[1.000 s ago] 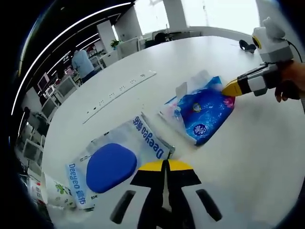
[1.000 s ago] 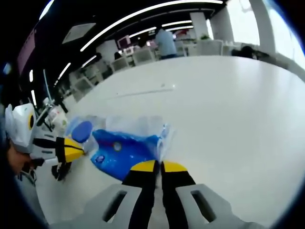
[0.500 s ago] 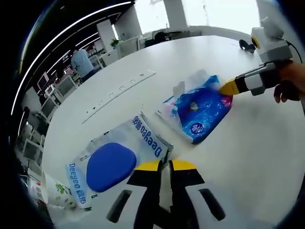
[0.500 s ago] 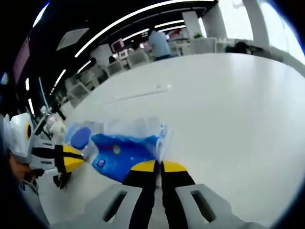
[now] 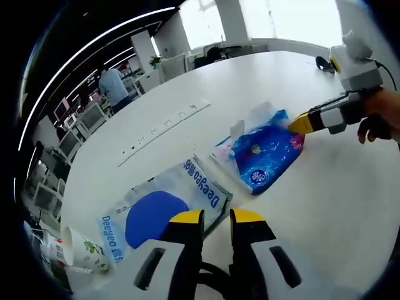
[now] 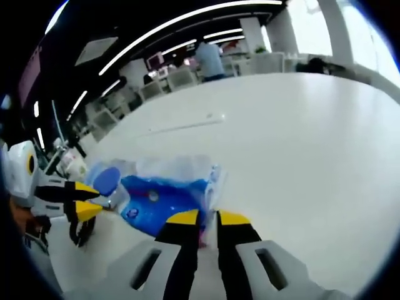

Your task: Arrange the tabletop items into an orderly group along one side of the table until the central work area is clear of visible clutter.

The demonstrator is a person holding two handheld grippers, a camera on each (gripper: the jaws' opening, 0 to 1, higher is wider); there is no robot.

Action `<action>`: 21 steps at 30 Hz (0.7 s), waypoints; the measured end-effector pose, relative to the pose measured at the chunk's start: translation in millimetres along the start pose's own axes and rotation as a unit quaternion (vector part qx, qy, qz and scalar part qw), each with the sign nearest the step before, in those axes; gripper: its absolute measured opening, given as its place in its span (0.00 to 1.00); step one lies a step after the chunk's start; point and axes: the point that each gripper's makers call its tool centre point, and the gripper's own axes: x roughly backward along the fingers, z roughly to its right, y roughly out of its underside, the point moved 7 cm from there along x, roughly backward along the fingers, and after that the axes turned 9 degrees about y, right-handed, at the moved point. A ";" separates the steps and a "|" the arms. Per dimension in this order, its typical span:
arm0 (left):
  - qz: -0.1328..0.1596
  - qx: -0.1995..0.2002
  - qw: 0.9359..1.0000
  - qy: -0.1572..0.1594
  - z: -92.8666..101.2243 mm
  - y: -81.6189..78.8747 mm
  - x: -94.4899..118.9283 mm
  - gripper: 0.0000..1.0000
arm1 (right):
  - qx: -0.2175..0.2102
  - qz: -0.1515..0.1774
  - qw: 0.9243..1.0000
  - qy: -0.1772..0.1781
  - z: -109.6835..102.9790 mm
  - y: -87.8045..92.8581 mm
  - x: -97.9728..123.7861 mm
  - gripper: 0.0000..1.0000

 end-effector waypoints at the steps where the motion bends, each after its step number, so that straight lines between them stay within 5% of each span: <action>1: 0.000 0.000 1.000 -0.001 -0.2 0.0 1.0 0.15 | 0.004 0.001 1.000 0.001 -0.4 -0.8 1.6 0.11; 5: 0.004 0.000 1.000 -0.006 -0.5 -0.8 7.5 0.15 | 0.023 0.019 0.999 0.016 3.2 -5.6 6.4 0.26; 11: 0.006 0.000 1.000 -0.015 -0.9 -0.4 19.4 0.16 | 0.044 0.022 0.999 0.011 1.8 -6.4 17.5 0.28; 21: 0.023 0.014 0.999 -0.026 -0.2 -9.6 40.3 0.21 | 0.062 0.036 0.997 -0.006 -9.5 -16.8 34.6 0.47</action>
